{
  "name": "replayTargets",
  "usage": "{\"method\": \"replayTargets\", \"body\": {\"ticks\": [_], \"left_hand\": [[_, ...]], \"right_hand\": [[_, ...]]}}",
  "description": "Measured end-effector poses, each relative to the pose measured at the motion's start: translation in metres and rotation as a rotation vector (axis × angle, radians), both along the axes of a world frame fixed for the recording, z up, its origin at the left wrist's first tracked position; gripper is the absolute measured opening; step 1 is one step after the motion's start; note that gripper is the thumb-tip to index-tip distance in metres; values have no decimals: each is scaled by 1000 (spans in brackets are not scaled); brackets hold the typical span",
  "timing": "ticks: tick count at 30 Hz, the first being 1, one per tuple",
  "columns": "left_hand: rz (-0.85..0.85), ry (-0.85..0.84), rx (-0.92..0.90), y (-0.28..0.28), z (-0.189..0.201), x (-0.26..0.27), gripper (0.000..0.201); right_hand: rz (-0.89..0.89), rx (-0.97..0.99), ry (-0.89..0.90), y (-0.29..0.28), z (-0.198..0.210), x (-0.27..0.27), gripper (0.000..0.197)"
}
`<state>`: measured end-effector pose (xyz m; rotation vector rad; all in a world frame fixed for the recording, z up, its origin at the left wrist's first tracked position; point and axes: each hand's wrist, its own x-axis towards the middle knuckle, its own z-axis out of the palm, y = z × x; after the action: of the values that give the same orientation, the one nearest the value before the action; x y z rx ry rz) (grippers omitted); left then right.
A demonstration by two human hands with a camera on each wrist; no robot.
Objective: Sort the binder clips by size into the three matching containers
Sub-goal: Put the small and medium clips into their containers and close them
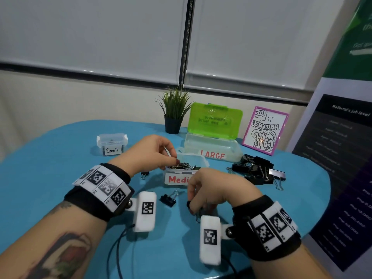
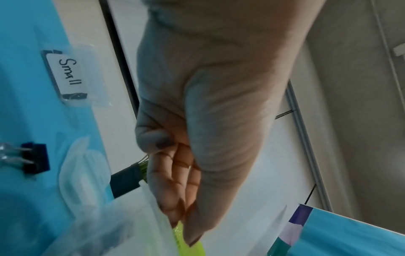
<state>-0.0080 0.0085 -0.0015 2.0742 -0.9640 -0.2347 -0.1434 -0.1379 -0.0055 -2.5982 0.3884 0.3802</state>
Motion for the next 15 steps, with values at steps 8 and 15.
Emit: {"method": "replayTargets", "body": {"ticks": [8,15], "left_hand": [[-12,-112,84,3,-2,3,22],[-80,-114,211,8,2,3,23]], "right_hand": [[-32,264,-254,-14,14,-6,12],[-266,279,-675,-23,29,28,14]]}}
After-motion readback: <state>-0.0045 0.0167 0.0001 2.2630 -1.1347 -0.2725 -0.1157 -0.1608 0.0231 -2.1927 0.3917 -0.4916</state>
